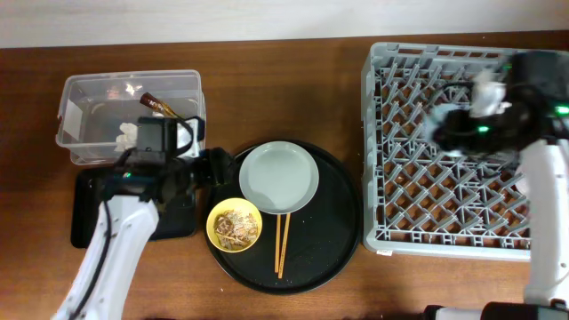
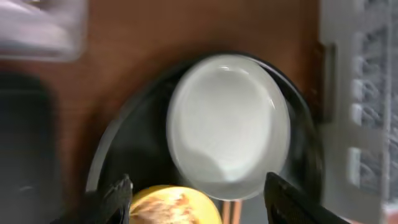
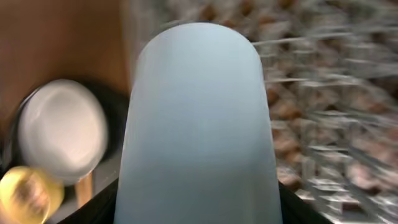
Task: Sort waste into correct bins and load items into the dishwasher rack
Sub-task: 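Place the blue cup into the dish rack with the right gripper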
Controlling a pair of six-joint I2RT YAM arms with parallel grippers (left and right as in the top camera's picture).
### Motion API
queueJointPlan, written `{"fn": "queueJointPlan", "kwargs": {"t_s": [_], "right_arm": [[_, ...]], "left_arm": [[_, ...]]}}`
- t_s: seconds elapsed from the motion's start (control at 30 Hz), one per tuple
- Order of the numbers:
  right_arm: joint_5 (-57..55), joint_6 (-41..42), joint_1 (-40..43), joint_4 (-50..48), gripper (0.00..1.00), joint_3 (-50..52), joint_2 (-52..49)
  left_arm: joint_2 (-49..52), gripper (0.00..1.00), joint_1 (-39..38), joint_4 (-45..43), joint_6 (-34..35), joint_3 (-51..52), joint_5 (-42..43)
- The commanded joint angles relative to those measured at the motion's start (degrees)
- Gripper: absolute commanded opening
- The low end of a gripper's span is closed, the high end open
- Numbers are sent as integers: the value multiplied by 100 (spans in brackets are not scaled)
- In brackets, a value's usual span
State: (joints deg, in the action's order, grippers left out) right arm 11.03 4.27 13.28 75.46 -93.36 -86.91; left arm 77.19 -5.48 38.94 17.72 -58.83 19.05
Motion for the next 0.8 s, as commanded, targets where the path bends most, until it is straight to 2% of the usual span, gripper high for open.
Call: {"fn": "queueJointPlan", "kwargs": {"t_s": [0.0,0.17,0.47,0.6,0.77], "right_arm": [[-837,249,857,111,49,-186,-11],[-938,249,1703,192,49,-184,-638],[-1152,249,1751,291,51,-168,-1917],[-1128,247,1751,267,68,-168,-2243],[-549,245,1751,319,73,-170,-2243]], "left_arm": [[-420,68,57,103,-129,-26,-970],[-413,68,57,168,-136,-26,-970],[-413,68,57,205,-138,-26,-970],[-413,68,55,214,-136,-26,-970],[-413,68,55,256,-136,-26,-973]]}}
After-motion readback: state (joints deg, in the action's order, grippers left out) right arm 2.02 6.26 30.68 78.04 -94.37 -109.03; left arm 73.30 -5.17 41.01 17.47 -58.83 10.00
